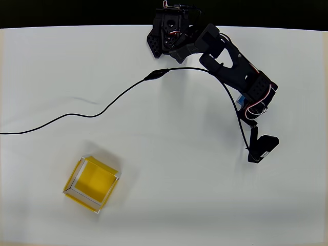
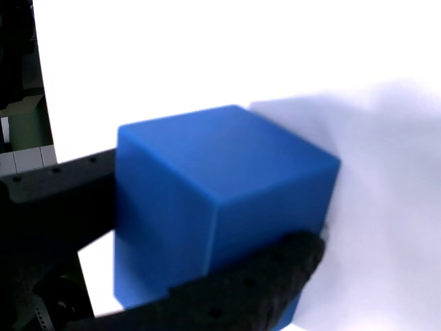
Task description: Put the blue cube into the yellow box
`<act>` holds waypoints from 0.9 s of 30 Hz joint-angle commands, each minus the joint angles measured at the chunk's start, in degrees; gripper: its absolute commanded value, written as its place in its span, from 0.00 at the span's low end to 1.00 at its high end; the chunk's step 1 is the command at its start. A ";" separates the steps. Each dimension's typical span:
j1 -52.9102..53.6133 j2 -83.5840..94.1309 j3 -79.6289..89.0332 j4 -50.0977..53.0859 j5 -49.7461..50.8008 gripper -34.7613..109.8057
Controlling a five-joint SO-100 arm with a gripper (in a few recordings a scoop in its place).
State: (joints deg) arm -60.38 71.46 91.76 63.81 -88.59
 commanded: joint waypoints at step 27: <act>50.45 24.35 1.05 -14.59 -20.92 0.32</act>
State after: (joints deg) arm -16.35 85.08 93.52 53.96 -107.23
